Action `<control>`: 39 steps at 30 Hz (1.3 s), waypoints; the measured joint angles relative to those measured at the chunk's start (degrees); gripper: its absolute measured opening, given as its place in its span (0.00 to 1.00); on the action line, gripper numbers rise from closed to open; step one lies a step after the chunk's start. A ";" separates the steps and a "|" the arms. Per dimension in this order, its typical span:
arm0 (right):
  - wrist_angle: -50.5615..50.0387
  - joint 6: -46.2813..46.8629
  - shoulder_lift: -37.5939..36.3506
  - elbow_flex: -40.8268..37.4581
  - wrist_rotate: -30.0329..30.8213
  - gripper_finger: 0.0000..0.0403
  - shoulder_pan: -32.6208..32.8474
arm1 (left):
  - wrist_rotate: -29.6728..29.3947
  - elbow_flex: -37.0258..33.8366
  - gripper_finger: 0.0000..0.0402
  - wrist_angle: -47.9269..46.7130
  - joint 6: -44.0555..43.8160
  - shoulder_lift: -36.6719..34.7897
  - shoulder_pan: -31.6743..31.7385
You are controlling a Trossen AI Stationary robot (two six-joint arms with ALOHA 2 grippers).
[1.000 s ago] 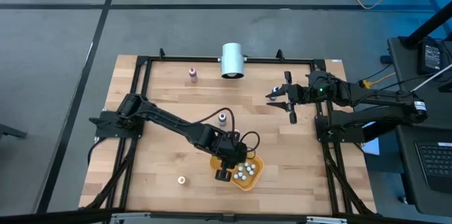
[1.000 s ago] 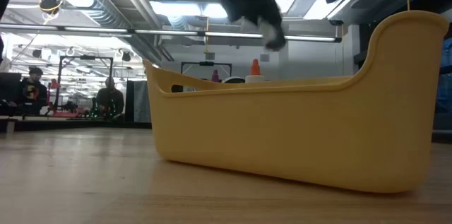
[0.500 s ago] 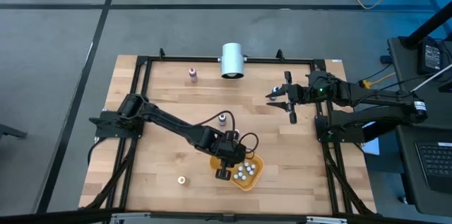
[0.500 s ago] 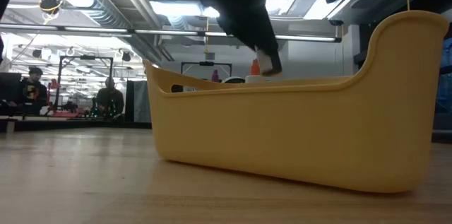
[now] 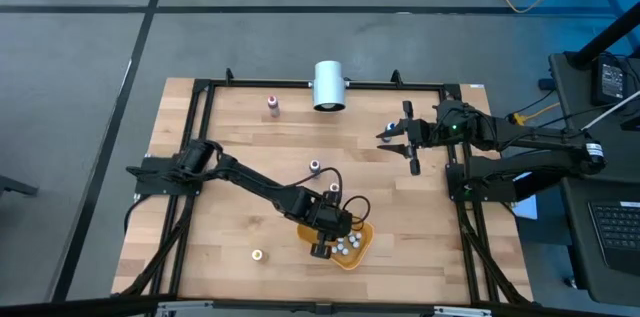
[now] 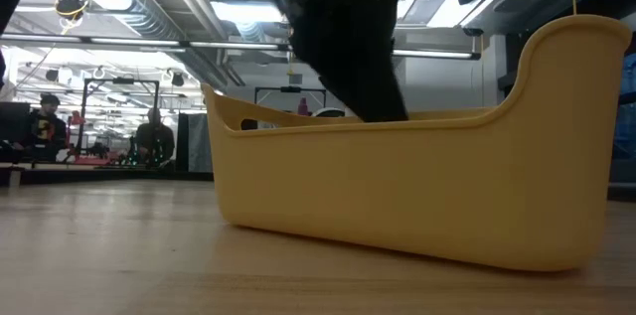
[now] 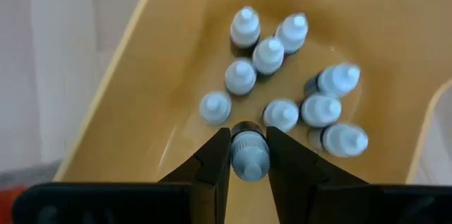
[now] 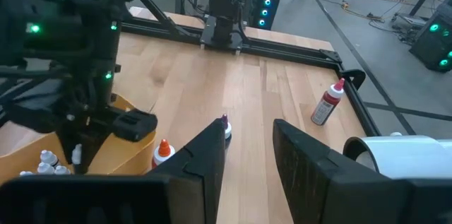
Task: Pick & Place food coloring
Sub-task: Put the small green food coloring bottle into the yellow container
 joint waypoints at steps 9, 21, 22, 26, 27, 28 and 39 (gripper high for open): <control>-0.08 0.00 0.01 0.01 0.00 0.30 0.00 | 0.66 0.04 0.19 1.51 0.25 2.07 0.00; -0.03 0.02 -0.02 0.00 -0.01 0.30 0.01 | 3.82 0.01 0.19 4.89 2.74 3.29 0.11; -0.03 0.02 -0.02 0.02 -0.01 0.30 -0.01 | 3.82 0.08 0.19 5.67 2.91 3.53 0.11; 0.00 0.00 -0.02 0.00 0.00 0.30 -0.01 | 4.14 -0.02 0.20 4.77 3.24 3.86 0.11; -0.03 0.02 -0.02 0.02 0.00 0.30 -0.01 | 4.36 0.01 0.20 5.00 3.24 3.95 0.13; -0.02 0.01 -0.01 0.02 -0.01 0.30 0.00 | 4.62 0.03 0.20 5.21 3.24 4.06 0.16; -0.01 0.00 -0.02 0.00 -0.01 0.30 -0.01 | 5.28 0.01 0.21 4.26 3.23 4.23 0.17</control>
